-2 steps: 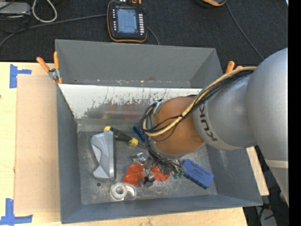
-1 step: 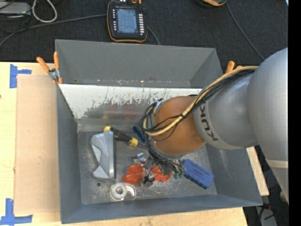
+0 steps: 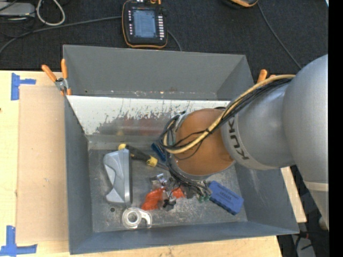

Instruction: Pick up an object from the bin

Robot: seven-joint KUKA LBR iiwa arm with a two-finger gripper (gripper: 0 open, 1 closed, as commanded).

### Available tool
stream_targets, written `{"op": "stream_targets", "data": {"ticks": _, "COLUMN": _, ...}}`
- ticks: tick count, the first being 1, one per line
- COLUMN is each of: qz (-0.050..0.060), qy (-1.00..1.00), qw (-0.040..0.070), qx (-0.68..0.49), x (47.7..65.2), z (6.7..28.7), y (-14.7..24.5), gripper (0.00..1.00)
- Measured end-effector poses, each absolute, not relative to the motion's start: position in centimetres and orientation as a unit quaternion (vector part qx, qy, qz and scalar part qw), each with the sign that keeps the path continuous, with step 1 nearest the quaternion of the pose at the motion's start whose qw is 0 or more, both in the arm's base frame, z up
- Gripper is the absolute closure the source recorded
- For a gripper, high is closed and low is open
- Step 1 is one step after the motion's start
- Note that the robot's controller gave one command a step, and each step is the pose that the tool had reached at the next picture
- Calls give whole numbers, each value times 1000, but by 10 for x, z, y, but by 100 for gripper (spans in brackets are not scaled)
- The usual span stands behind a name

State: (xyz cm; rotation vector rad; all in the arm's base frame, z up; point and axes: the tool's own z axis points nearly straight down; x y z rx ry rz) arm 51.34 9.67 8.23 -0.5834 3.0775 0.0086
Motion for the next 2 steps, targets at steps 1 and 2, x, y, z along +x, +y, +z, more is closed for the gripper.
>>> {"op": "stream_targets", "data": {"ticks": 1, "qz": 3, "qy": 983, "qw": 4, "qx": -186, "x": 512, "z": 98, "y": 97, "gripper": 100}}
{"op": "stream_targets", "data": {"ticks": 2, "qz": 3, "qy": 983, "qw": 2, "qx": -185, "x": 511, "z": 126, "y": 97, "gripper": 100}}
